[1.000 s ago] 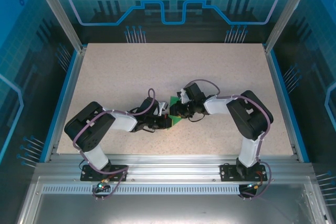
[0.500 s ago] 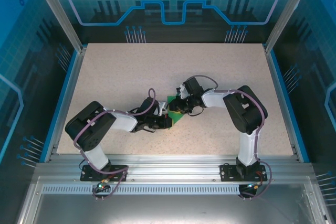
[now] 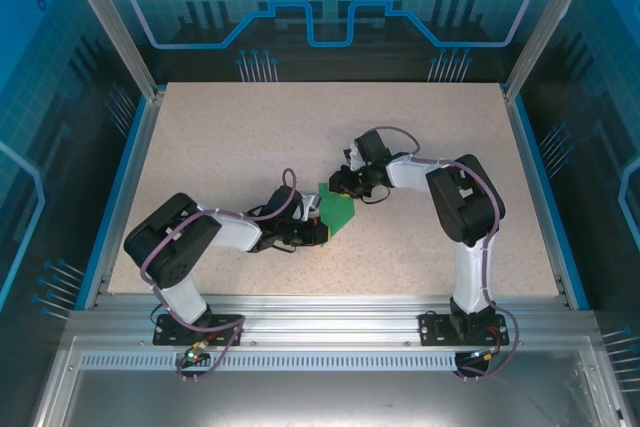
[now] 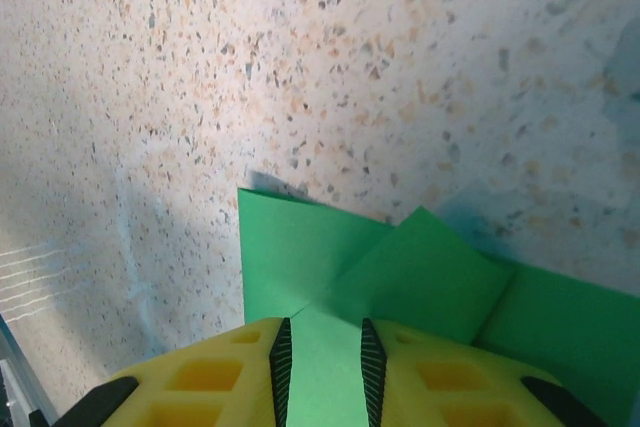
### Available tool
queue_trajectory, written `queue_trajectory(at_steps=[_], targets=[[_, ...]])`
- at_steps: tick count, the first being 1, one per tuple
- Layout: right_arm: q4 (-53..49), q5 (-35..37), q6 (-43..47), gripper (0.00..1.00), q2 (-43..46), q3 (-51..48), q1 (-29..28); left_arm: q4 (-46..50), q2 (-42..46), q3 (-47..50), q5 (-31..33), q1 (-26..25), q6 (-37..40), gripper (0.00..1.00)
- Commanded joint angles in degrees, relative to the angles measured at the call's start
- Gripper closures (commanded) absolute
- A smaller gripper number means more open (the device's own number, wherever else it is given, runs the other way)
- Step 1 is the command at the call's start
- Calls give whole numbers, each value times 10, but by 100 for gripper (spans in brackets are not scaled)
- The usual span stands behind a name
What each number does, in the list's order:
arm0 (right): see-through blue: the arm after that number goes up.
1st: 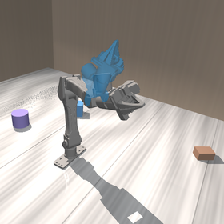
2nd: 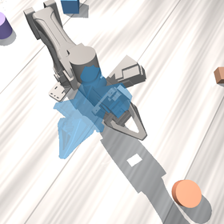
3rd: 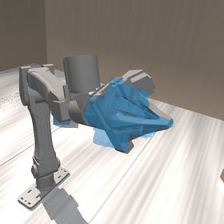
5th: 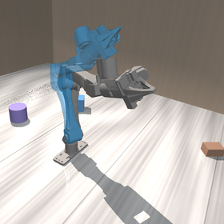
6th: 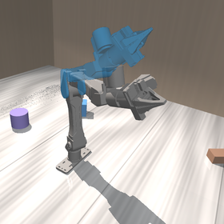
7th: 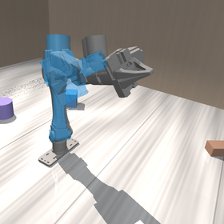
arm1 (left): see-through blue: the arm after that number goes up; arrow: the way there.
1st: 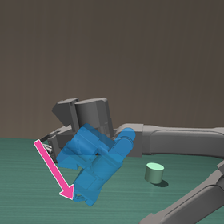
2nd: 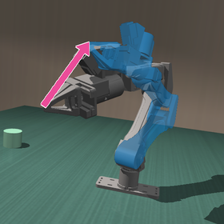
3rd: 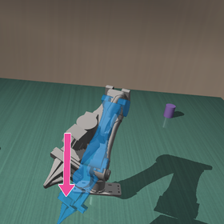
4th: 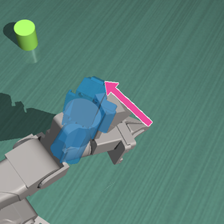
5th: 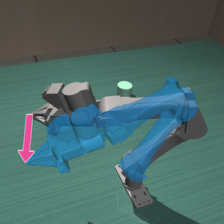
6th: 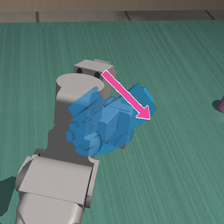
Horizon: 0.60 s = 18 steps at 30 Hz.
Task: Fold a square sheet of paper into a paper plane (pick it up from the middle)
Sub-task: Fourth fold the wing at the center of the table.
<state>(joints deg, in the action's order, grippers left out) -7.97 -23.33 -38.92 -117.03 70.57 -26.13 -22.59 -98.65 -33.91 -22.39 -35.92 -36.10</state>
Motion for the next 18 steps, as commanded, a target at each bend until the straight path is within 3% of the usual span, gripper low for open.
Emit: queue_trajectory(at_steps=[1,18], targets=[[-20,41,13,72,-21,29,20,109,-42,36,18,-6,7,100],[-40,23,15,71,-52,83,62,113,-36,41,16,-6,10,100]])
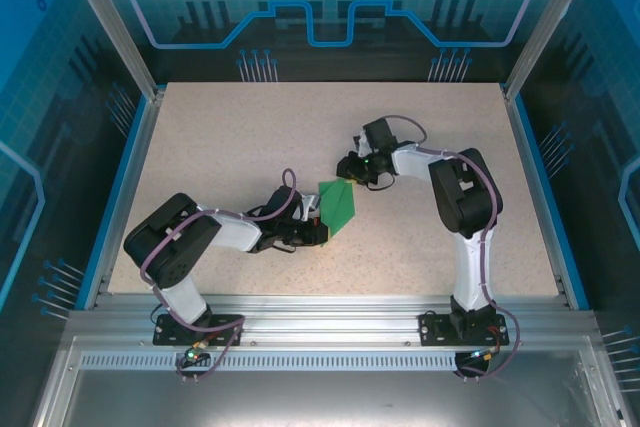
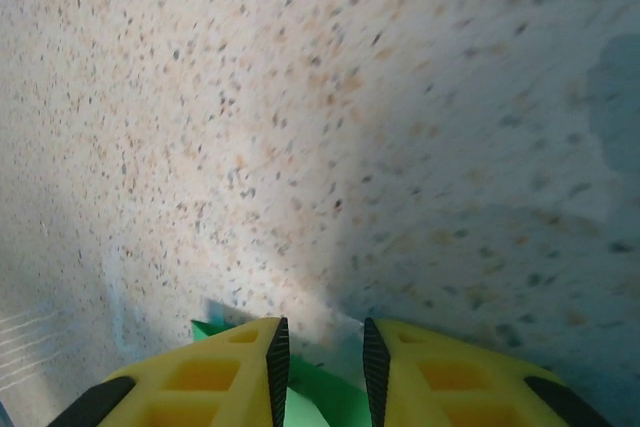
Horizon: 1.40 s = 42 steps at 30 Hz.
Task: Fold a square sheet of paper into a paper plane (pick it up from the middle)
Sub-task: Fourth fold the wing at the center of the table.
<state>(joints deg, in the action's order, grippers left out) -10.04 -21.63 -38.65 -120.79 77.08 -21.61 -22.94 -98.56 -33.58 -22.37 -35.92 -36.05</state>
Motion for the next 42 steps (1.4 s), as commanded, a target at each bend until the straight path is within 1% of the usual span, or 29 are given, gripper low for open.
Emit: queue_trajectory(at_steps=[1,4,7,9,12,15,20,25,29,35,42], targets=[[-24,3,16,71,-14,23,20,116,-37,38,14,-7,10,100],[-38,-3,28,71,6,27,27,116,-37,38,11,-6,12,100],[-47,-1,39,70,53,11,30,117,-36,35,8,-7,12,100],[-42,-13,40,70,86,-12,27,118,-35,33,6,-7,12,100],[-23,-41,38,71,132,-51,11,120,-31,30,5,-7,14,100],[-7,-62,31,74,152,-85,-17,126,-28,24,2,-7,18,100],[49,-80,-7,77,143,-138,-58,131,-19,19,2,-7,19,100],[79,-89,-21,79,102,-148,-82,137,-14,14,-1,-7,20,100],[72,-63,-22,80,70,-153,-83,141,-2,15,-5,-7,22,100],[44,-24,-11,82,46,-155,-84,158,19,20,-12,-7,28,99],[45,-17,-12,83,41,-157,-84,183,18,33,-33,-6,29,98]])
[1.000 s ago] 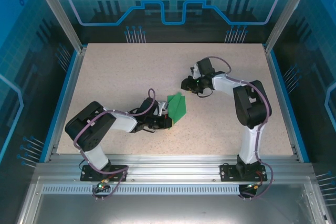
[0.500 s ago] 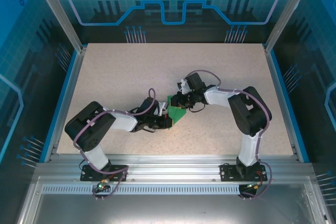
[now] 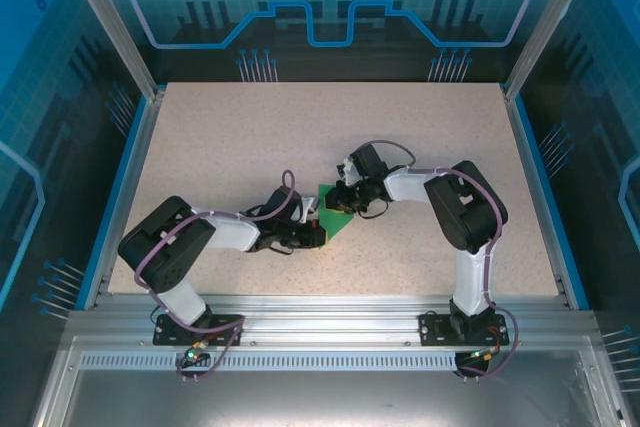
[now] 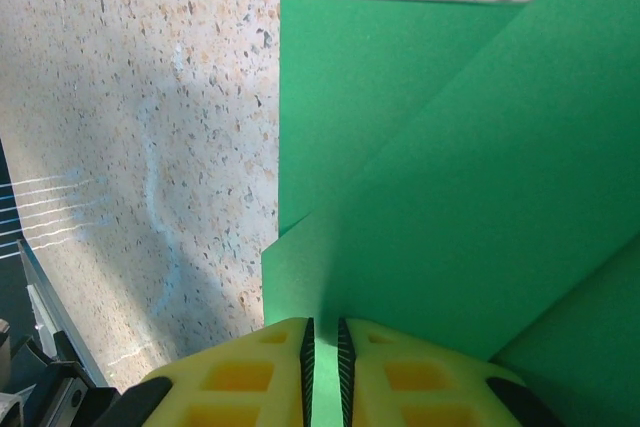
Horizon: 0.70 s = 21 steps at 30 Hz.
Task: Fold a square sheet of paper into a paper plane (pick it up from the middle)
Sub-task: Fourth fold the wing at the center of the table.
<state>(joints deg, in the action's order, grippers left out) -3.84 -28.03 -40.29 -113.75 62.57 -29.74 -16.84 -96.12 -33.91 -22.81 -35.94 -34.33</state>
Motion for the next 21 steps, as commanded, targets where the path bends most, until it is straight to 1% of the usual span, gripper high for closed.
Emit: queue_trajectory(at_steps=[1,11,18,21], targets=[[-18,48,4,83,-29,-11,-3,125,-6,40,-29,-7,10,98],[-21,50,5,83,-31,-10,-3,142,-25,64,-77,-7,-12,95],[-21,55,5,83,-30,-14,-3,174,-17,79,-82,-6,-12,92],[-20,54,5,83,-28,-16,-3,215,-6,76,-67,-6,-5,91]])
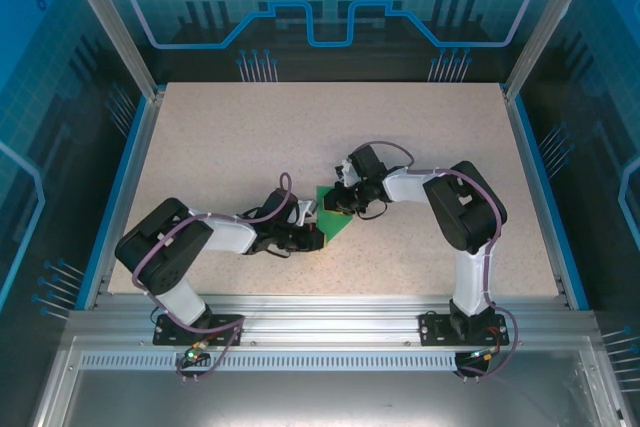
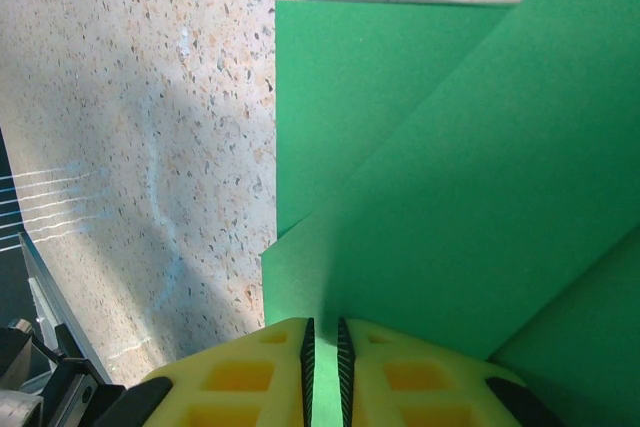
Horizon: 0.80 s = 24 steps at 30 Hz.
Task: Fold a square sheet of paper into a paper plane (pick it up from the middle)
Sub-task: Fourth fold the wing at the center of the table.
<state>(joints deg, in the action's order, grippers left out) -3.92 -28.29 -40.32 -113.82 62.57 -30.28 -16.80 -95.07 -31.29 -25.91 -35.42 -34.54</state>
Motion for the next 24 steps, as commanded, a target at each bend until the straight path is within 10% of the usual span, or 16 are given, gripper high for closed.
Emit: queue_trajectory(at_steps=[1,24], targets=[[-19,58,4,83,-28,-16,2,220,-12,52,-35,-11,-2,90],[2,50,-17,82,-14,-23,-6,222,220,-38,100,-5,-19,80]])
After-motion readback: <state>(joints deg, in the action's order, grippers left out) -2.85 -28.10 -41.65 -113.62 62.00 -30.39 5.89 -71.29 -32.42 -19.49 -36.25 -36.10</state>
